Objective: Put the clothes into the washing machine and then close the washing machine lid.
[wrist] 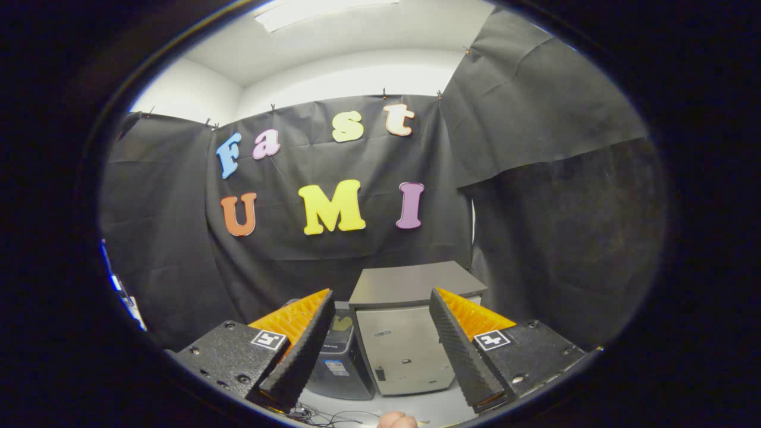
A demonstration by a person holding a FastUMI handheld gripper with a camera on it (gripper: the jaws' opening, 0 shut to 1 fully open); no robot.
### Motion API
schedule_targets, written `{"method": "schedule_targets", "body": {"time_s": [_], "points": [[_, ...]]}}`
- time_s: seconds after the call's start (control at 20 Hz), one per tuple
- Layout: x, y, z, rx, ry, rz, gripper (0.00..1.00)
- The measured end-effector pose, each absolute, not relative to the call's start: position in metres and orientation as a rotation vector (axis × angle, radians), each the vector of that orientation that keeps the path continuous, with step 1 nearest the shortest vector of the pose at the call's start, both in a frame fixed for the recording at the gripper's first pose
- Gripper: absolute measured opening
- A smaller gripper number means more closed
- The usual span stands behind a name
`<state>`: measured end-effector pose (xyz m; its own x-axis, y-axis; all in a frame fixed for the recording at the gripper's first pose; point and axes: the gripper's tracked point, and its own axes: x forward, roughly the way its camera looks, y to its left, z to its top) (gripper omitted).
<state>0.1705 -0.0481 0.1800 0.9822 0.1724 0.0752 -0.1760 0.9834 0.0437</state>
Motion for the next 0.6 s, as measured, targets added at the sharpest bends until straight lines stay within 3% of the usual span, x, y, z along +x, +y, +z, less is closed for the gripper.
{"method": "schedule_targets", "body": {"time_s": [0.6], "points": [[0.1619, -0.0475, 0.1894, 0.064, -0.086, 0.178, 0.99]]}}
